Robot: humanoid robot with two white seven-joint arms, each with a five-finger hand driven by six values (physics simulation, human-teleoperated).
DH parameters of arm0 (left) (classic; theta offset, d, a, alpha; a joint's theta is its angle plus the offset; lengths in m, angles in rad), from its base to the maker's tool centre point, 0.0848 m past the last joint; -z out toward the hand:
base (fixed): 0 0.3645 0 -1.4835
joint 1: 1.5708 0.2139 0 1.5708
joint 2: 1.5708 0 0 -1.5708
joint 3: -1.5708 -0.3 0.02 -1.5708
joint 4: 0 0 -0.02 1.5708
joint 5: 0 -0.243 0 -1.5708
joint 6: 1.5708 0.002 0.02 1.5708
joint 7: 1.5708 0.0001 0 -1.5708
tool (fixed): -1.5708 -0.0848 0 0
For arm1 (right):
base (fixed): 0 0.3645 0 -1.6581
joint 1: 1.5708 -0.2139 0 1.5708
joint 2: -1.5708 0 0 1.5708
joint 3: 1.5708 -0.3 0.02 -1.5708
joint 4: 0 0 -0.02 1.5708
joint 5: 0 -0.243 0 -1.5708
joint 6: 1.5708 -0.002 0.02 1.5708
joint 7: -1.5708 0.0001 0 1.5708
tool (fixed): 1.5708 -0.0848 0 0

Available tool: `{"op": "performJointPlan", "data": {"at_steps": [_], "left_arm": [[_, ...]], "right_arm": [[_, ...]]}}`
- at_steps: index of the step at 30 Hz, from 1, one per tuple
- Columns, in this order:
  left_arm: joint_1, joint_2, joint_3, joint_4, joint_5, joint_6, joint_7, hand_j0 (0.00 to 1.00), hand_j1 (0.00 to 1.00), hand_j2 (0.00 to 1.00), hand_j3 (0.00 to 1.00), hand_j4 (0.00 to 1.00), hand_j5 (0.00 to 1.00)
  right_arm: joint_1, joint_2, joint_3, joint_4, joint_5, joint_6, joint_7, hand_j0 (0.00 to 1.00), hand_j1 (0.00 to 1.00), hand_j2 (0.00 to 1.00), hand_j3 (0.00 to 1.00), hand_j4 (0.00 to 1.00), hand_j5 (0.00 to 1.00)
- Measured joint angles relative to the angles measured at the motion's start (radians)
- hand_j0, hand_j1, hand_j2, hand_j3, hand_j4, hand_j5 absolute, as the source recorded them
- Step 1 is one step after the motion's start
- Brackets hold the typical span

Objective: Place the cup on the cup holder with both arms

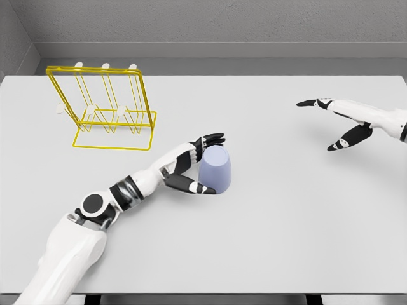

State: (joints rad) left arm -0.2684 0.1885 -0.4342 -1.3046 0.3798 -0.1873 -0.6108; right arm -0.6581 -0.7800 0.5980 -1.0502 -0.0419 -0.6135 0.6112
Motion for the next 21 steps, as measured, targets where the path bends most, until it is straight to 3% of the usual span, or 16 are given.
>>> {"op": "performJointPlan", "data": {"at_steps": [5,8,10,21], "left_arm": [[-0.002,-0.009,0.0,0.0,-0.019,0.0,0.0,0.99,0.99,0.99,0.99,0.99,0.99],[-0.002,-0.011,0.0,0.0,-0.022,0.002,0.0,0.75,0.75,0.75,0.75,0.75,0.75],[-0.002,-0.012,0.001,0.0,-0.022,0.003,0.0,0.64,0.64,0.64,0.64,0.64,0.64],[0.002,-0.013,0.002,-0.001,-0.016,0.003,0.001,0.54,0.54,0.54,0.54,0.54,0.54]], "right_arm": [[0.003,0.001,0.0,0.0,0.0,0.0,0.0,1.0,1.0,1.0,1.0,1.0,1.0],[0.005,0.002,-0.001,0.0,0.0,0.0,0.0,1.0,1.0,1.0,1.0,1.0,1.0],[0.005,0.002,-0.002,0.0,0.0,0.0,0.0,1.0,1.0,1.0,1.0,1.0,1.0],[0.006,0.002,-0.009,0.0,0.0,0.0,0.0,1.0,1.0,1.0,1.0,1.0,1.0]]}}
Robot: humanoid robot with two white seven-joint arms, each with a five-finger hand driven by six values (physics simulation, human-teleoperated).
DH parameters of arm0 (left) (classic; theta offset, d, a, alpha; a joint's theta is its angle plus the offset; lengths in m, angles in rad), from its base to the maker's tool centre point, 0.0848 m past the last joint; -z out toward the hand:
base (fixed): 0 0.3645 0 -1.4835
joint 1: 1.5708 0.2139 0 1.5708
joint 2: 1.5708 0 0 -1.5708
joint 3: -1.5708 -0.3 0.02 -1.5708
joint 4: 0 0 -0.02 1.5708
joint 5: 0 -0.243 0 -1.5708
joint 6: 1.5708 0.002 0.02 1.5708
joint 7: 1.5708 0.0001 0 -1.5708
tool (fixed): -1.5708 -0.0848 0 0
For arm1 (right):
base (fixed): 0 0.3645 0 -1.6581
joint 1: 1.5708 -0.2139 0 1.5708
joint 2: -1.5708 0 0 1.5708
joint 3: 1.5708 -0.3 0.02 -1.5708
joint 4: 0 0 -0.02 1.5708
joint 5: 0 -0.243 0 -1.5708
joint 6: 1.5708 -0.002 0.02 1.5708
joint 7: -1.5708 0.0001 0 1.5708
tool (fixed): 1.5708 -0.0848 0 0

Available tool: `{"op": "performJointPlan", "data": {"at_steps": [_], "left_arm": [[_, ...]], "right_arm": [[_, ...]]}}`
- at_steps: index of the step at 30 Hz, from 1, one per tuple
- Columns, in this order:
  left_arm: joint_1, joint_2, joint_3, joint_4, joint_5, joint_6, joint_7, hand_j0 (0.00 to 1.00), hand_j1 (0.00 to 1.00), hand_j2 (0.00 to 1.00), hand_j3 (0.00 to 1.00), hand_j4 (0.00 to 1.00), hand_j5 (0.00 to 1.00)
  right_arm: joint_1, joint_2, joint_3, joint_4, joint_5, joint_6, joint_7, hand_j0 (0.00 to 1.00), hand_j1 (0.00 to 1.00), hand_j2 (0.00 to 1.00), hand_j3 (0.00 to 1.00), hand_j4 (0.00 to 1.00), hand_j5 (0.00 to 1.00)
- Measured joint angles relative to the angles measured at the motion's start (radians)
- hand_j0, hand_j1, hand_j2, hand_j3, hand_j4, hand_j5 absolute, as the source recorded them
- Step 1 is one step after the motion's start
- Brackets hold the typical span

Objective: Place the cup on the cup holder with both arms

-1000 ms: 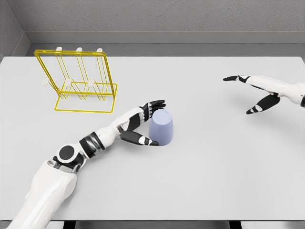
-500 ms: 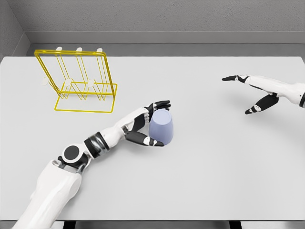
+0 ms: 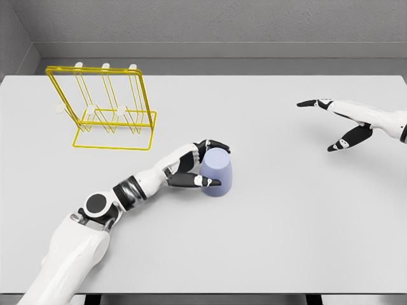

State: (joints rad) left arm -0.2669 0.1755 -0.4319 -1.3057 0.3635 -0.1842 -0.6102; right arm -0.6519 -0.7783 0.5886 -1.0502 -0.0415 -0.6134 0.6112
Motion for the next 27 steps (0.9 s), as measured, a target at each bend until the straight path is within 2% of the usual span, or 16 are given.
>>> {"op": "performJointPlan", "data": {"at_steps": [1,6,13,16,22,27], "left_arm": [[0.002,0.0,0.0,0.0,0.003,0.0,0.0,0.5,0.5,0.5,0.5,0.5,0.5],[0.003,0.001,0.0,-0.001,0.007,0.001,0.0,0.46,0.46,0.46,0.46,0.46,0.46],[0.006,0.006,0.001,-0.007,0.011,0.0,0.0,0.46,0.46,0.46,0.46,0.46,0.46],[0.015,0.015,0.006,-0.043,0.029,0.001,-0.001,0.46,0.46,0.46,0.46,0.46,0.46],[0.046,0.11,0.029,-0.156,0.132,0.002,-0.001,0.45,0.45,0.45,0.45,0.45,0.45],[0.072,0.249,0.086,-0.256,0.253,0.003,-0.001,0.45,0.45,0.45,0.45,0.45,0.45]], "right_arm": [[0.0,0.0,0.0,0.0,0.0,0.0,0.0,1.0,1.0,1.0,1.0,1.0,1.0],[0.0,0.0,0.0,0.0,0.0,0.0,0.0,1.0,1.0,1.0,1.0,1.0,1.0],[0.0,0.0,-0.002,0.0,0.0,0.0,0.0,1.0,1.0,1.0,1.0,1.0,1.0],[0.0,0.0,-0.002,0.0,0.0,0.0,0.0,1.0,1.0,1.0,1.0,1.0,1.0],[0.005,0.0,-0.005,0.0,0.0,0.0,0.0,1.0,1.0,1.0,1.0,1.0,1.0],[0.003,0.0,-0.012,0.0,0.0,0.0,0.0,1.0,1.0,1.0,1.0,1.0,1.0]]}}
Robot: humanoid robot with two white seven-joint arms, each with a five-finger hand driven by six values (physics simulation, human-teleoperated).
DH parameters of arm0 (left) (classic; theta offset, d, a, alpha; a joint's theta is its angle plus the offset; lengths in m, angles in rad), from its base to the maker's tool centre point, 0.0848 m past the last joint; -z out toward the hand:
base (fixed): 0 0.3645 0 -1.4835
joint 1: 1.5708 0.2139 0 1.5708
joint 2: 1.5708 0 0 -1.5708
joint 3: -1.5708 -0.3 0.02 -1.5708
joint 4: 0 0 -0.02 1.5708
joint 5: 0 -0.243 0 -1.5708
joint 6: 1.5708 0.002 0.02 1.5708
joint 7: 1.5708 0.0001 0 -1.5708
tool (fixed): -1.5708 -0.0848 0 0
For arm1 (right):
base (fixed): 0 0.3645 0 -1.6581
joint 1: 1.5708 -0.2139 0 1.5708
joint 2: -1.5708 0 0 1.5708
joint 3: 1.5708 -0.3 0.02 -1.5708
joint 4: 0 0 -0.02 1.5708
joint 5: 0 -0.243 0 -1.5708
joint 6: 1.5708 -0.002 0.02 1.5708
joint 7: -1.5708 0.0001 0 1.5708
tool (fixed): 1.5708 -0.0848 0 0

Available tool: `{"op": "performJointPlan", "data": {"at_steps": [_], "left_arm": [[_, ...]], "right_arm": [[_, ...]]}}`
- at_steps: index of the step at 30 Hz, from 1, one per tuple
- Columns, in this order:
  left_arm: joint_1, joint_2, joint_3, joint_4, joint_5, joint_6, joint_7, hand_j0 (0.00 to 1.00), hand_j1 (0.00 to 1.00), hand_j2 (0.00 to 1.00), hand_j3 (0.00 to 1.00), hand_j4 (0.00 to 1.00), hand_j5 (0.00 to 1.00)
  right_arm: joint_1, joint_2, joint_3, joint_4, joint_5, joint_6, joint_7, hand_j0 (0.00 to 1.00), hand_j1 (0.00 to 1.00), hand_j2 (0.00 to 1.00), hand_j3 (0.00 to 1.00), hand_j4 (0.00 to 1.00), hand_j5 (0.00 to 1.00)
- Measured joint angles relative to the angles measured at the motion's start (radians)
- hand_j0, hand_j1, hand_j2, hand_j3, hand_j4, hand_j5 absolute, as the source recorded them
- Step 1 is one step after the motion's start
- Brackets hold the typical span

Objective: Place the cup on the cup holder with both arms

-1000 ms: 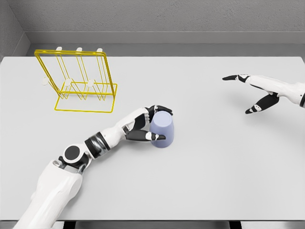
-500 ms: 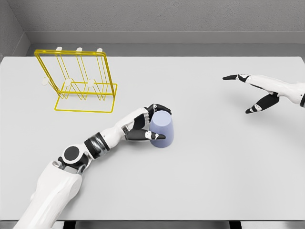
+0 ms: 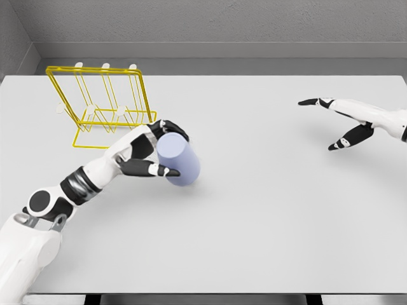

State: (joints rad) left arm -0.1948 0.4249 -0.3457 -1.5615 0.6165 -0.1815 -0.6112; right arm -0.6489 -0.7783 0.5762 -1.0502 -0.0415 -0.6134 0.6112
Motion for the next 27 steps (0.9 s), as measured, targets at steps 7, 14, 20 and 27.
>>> {"op": "performJointPlan", "data": {"at_steps": [7,14,20,27], "left_arm": [[0.023,0.148,0.091,-0.082,0.132,0.0,0.0,0.45,0.45,0.45,0.45,0.45,0.45],[-0.018,0.214,0.133,-0.094,0.204,0.003,0.0,0.45,0.45,0.45,0.45,0.45,0.45],[-0.083,0.221,0.141,-0.081,0.213,0.018,-0.001,0.45,0.45,0.45,0.45,0.45,0.45],[-0.136,0.215,0.141,-0.033,0.212,0.048,0.0,0.45,0.45,0.45,0.45,0.45,0.45]], "right_arm": [[0.002,0.0,-0.001,0.0,0.0,0.0,0.0,1.0,1.0,1.0,1.0,1.0,1.0],[0.002,0.001,0.0,0.0,0.0,0.0,0.0,1.0,1.0,1.0,1.0,1.0,1.0],[0.002,0.002,0.0,0.0,0.0,0.0,0.0,1.0,1.0,1.0,1.0,1.0,1.0],[0.002,0.002,0.0,0.0,0.0,0.0,0.0,1.0,1.0,1.0,1.0,1.0,1.0]]}}
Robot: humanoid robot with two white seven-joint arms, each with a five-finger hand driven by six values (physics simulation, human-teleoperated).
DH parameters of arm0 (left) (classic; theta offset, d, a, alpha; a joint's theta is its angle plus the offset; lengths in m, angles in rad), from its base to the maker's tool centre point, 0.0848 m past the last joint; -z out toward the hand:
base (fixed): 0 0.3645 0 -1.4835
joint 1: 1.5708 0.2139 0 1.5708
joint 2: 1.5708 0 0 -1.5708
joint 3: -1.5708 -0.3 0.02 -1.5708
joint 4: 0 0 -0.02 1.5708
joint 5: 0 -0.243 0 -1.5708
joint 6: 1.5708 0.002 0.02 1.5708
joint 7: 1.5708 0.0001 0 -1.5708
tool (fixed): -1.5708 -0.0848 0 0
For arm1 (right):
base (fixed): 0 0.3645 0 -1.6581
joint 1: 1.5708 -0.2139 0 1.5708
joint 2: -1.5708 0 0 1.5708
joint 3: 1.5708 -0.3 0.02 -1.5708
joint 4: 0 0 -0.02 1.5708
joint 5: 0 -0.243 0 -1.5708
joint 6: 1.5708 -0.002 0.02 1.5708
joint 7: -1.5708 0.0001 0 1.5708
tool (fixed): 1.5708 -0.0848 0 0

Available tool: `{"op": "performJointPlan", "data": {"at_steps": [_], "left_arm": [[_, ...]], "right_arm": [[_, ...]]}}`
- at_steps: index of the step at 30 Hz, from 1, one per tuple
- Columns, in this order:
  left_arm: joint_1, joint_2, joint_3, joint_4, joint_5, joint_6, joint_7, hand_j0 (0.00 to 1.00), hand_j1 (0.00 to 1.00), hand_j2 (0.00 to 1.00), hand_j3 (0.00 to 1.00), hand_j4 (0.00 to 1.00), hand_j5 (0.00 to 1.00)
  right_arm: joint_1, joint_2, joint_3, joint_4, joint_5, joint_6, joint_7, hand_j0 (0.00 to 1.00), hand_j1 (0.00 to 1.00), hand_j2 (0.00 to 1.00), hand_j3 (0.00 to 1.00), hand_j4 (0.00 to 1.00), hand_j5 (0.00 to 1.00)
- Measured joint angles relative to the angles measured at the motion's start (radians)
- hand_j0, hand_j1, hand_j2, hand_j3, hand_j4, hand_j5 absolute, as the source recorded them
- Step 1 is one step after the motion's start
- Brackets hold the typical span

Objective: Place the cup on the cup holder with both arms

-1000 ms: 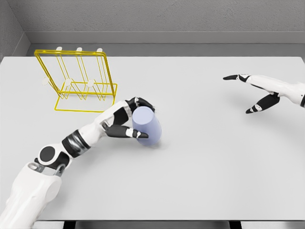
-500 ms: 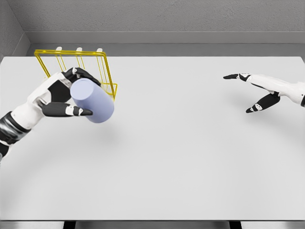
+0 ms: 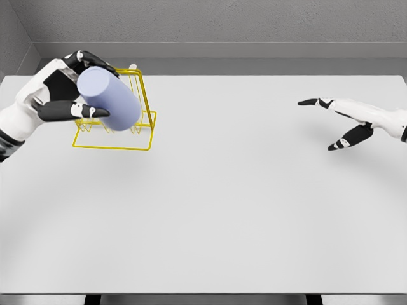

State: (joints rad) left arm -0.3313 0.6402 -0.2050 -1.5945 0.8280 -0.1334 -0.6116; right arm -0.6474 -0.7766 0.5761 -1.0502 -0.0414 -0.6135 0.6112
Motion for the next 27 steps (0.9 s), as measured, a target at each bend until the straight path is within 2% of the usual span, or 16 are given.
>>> {"op": "performJointPlan", "data": {"at_steps": [12,27], "left_arm": [[-0.064,-0.026,-0.008,0.071,-0.012,0.049,0.0,0.44,0.44,0.44,0.44,0.44,0.44],[-0.083,-0.038,-0.007,0.141,-0.016,0.056,0.0,0.44,0.44,0.44,0.44,0.44,0.44]], "right_arm": [[-0.002,0.0,0.0,0.0,0.0,0.0,0.0,1.0,1.0,1.0,1.0,1.0,1.0],[0.0,0.0,0.0,0.0,0.0,0.0,0.0,1.0,1.0,1.0,1.0,1.0,1.0]]}}
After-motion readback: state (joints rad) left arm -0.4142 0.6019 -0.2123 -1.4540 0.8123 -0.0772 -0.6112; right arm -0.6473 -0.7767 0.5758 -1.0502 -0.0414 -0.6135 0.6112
